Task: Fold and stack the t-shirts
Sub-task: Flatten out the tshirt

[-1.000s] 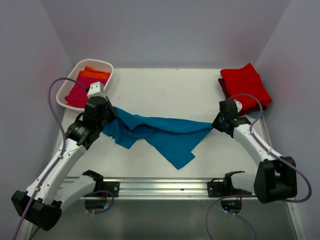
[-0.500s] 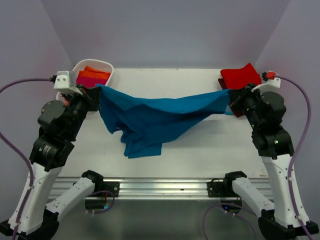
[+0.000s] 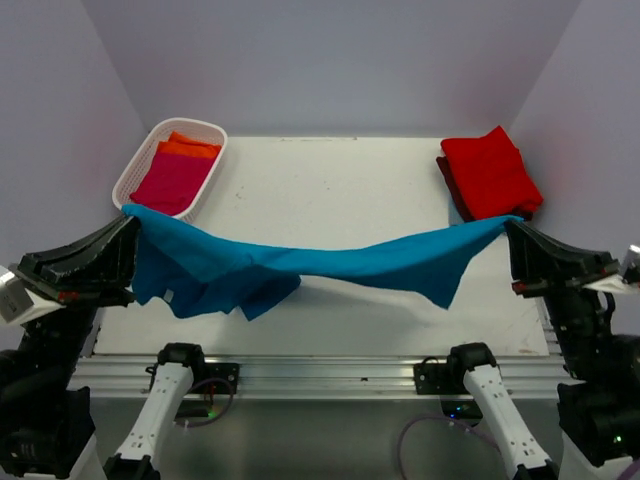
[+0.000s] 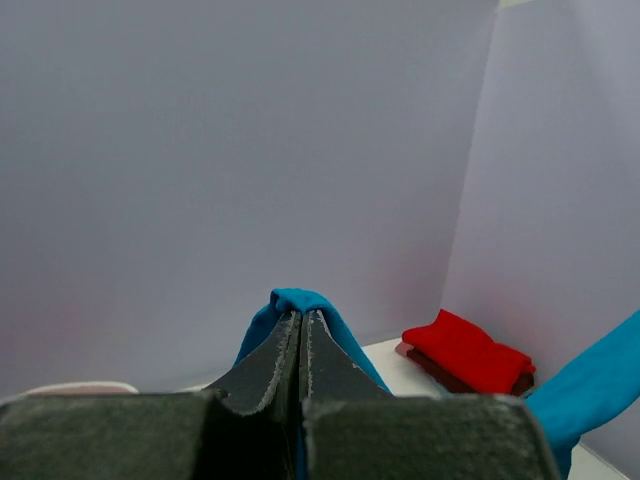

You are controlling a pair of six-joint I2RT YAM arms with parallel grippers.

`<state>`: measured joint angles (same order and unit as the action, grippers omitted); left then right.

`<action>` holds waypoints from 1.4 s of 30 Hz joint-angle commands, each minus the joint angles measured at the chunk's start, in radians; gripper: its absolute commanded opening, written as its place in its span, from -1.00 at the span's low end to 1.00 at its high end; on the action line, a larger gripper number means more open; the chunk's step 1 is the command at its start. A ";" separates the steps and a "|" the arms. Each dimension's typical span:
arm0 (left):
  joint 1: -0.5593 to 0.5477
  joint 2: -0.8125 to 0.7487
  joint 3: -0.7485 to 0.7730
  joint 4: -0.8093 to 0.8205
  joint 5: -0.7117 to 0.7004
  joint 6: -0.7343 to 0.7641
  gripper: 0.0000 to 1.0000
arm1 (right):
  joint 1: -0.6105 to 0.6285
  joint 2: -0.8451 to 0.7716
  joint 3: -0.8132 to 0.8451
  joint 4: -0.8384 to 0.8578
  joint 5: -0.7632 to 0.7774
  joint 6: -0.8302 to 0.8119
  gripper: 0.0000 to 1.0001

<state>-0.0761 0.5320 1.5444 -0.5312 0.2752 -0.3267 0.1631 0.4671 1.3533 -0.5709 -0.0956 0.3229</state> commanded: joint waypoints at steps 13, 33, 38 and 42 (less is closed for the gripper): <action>0.012 0.363 -0.198 0.217 -0.132 0.095 -1.00 | -0.079 0.491 0.066 -0.014 0.139 -0.010 -1.00; -0.099 0.002 -0.153 0.191 0.148 0.023 -1.00 | -0.079 0.013 -0.010 0.109 -0.261 0.001 -1.00; -0.002 -0.141 -0.075 0.180 0.369 -0.070 -1.00 | -0.091 -0.140 0.113 0.060 -0.348 0.016 -1.00; -0.008 -0.090 0.080 0.181 0.400 -0.117 -1.00 | -0.093 -0.157 0.220 0.057 -0.311 0.028 -1.00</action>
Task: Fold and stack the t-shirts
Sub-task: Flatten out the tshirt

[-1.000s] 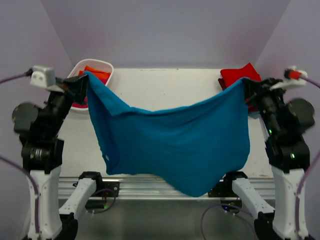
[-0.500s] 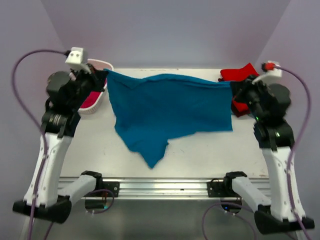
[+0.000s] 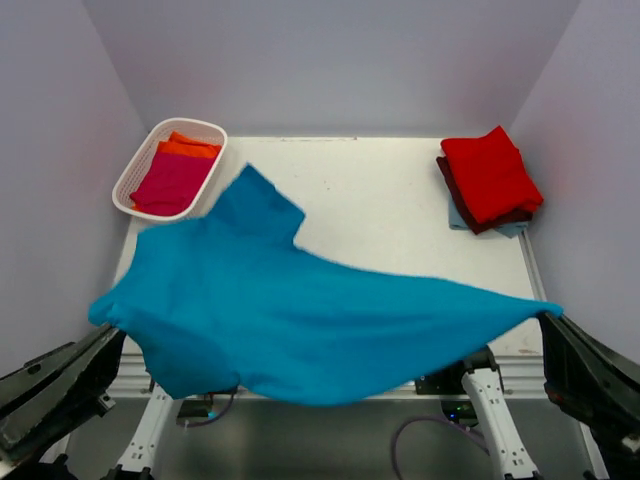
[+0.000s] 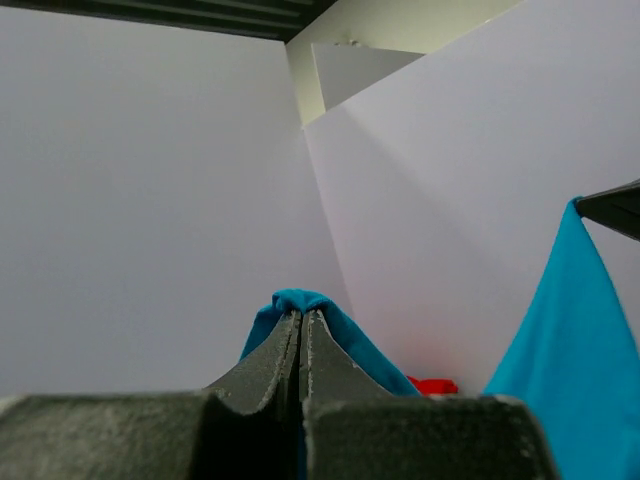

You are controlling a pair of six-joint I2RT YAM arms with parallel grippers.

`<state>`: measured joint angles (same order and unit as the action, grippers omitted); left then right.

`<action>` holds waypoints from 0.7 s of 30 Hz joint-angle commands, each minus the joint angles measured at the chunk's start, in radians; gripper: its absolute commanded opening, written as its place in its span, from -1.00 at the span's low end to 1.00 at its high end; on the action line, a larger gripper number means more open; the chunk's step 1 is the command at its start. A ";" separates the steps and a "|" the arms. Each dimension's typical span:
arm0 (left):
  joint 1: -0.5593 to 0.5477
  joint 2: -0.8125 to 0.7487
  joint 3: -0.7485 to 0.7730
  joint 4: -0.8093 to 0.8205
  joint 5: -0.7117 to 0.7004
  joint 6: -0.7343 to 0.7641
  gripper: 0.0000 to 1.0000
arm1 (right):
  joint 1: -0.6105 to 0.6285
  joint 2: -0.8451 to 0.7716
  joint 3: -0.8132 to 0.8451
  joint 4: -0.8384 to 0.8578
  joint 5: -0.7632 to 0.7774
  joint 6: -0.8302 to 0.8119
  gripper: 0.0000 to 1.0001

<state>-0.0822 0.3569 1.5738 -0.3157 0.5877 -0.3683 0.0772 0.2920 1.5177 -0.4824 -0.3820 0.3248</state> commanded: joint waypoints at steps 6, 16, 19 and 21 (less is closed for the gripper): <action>-0.037 0.240 0.065 -0.151 -0.233 0.025 -1.00 | -0.008 0.251 0.113 -0.197 0.230 0.036 -1.00; -0.044 0.520 -0.513 -0.039 -0.615 0.086 -1.00 | -0.008 0.603 -0.345 -0.220 0.527 0.145 -1.00; -0.045 0.662 -0.587 0.004 -0.661 0.069 -1.00 | -0.008 0.787 -0.415 -0.130 0.560 0.164 -1.00; -0.045 0.736 -0.601 0.021 -0.681 0.074 -1.00 | -0.008 0.911 -0.450 -0.087 0.562 0.172 -1.00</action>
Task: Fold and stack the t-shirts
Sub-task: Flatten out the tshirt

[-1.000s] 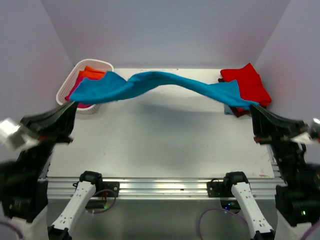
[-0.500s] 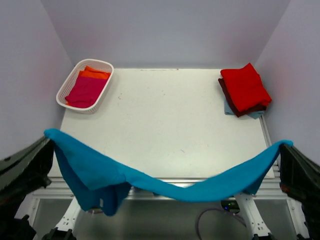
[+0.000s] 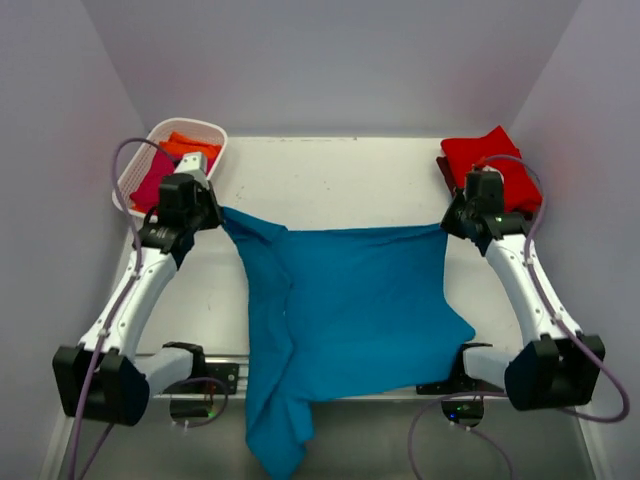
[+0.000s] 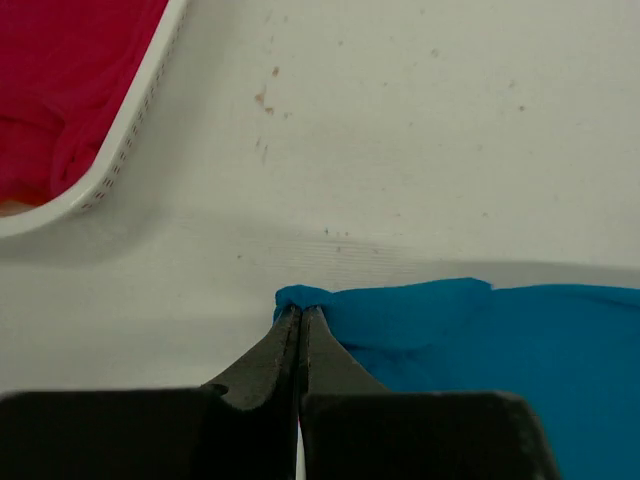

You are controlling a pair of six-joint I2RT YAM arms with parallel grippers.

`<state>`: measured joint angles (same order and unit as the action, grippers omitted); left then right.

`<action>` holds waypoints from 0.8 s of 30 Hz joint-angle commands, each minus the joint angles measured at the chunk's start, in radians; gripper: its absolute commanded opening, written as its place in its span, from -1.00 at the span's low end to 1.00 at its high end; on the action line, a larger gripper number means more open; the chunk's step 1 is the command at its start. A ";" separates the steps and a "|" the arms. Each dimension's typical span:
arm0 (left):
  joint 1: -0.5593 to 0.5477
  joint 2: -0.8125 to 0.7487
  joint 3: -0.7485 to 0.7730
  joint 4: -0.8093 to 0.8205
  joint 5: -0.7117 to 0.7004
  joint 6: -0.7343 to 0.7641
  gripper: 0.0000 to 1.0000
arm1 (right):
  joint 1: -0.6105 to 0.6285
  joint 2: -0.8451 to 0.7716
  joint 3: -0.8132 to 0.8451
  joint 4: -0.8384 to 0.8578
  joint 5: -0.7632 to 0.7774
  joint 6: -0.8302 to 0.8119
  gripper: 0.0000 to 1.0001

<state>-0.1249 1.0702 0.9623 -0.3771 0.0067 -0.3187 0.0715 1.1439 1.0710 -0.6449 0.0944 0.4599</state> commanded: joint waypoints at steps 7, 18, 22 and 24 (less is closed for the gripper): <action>0.010 0.351 0.105 0.092 -0.163 0.033 -1.00 | -0.001 0.423 0.038 0.273 0.061 0.028 -1.00; 0.011 0.611 0.262 0.268 -0.108 0.041 -1.00 | -0.002 0.562 0.096 0.444 0.077 0.003 -1.00; 0.021 0.706 0.338 0.296 -0.088 0.036 -1.00 | -0.001 0.596 0.147 0.453 0.132 -0.020 -1.00; 0.027 0.791 0.421 0.279 -0.068 0.036 -1.00 | -0.002 0.626 0.193 0.453 0.155 -0.026 -1.00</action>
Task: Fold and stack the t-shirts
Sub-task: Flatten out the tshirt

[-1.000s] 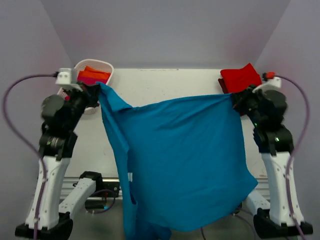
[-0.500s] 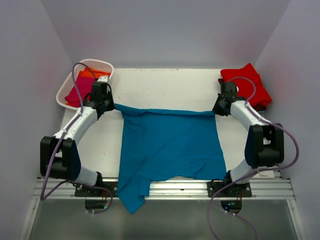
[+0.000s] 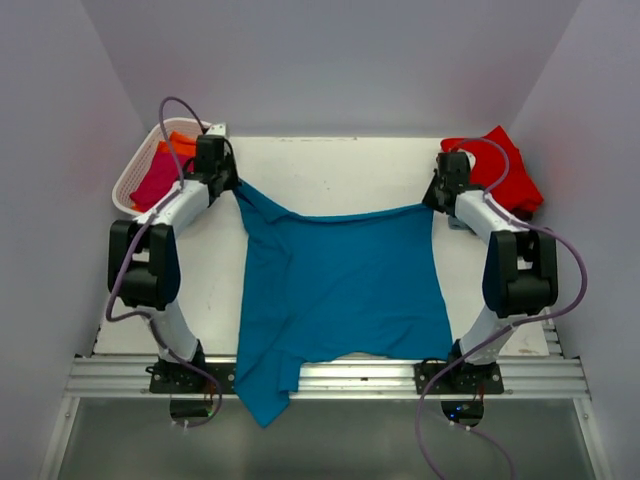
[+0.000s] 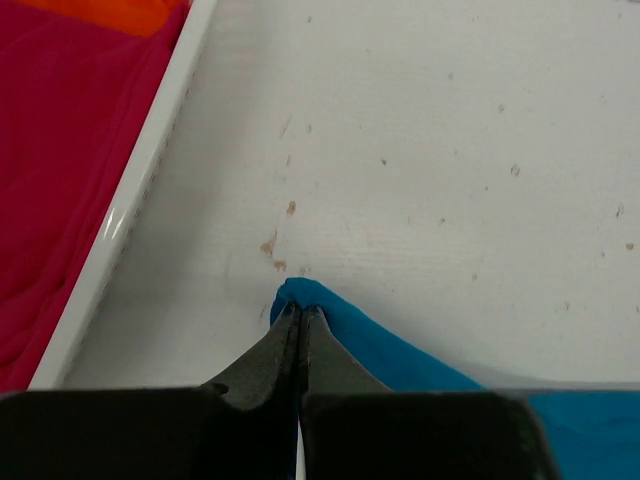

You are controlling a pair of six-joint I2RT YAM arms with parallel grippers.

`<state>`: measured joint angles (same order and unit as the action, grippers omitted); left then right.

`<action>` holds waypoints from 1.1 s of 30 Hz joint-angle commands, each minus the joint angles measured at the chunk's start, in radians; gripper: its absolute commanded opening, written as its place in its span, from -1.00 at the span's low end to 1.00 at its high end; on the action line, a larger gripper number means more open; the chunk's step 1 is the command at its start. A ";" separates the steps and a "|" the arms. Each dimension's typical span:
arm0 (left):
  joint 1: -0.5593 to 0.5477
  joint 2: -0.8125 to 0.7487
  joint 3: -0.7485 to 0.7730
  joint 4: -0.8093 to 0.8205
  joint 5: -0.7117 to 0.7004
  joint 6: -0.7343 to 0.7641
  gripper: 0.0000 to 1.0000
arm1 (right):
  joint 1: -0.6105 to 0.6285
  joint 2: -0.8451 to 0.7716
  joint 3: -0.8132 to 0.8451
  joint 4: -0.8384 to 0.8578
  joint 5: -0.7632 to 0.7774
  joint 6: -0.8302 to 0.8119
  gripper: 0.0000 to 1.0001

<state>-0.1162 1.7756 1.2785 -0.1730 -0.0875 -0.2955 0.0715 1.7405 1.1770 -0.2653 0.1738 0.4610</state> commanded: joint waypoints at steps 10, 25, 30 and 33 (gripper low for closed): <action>0.029 0.395 0.387 0.055 0.075 0.007 -1.00 | -0.013 0.227 0.340 0.022 0.204 -0.076 -1.00; 0.018 0.377 0.392 0.489 0.262 -0.059 -1.00 | -0.015 0.283 0.322 0.240 0.312 -0.012 -1.00; 0.015 0.480 0.631 0.260 0.195 -0.031 0.01 | -0.015 0.326 0.386 0.181 0.276 -0.019 -0.78; 0.013 0.577 0.843 0.034 0.157 -0.011 1.00 | -0.016 0.378 0.470 0.089 0.190 -0.056 0.85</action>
<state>-0.1020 2.2997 1.9648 0.0265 0.1207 -0.3344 0.0593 2.1075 1.5494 -0.1677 0.4202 0.4259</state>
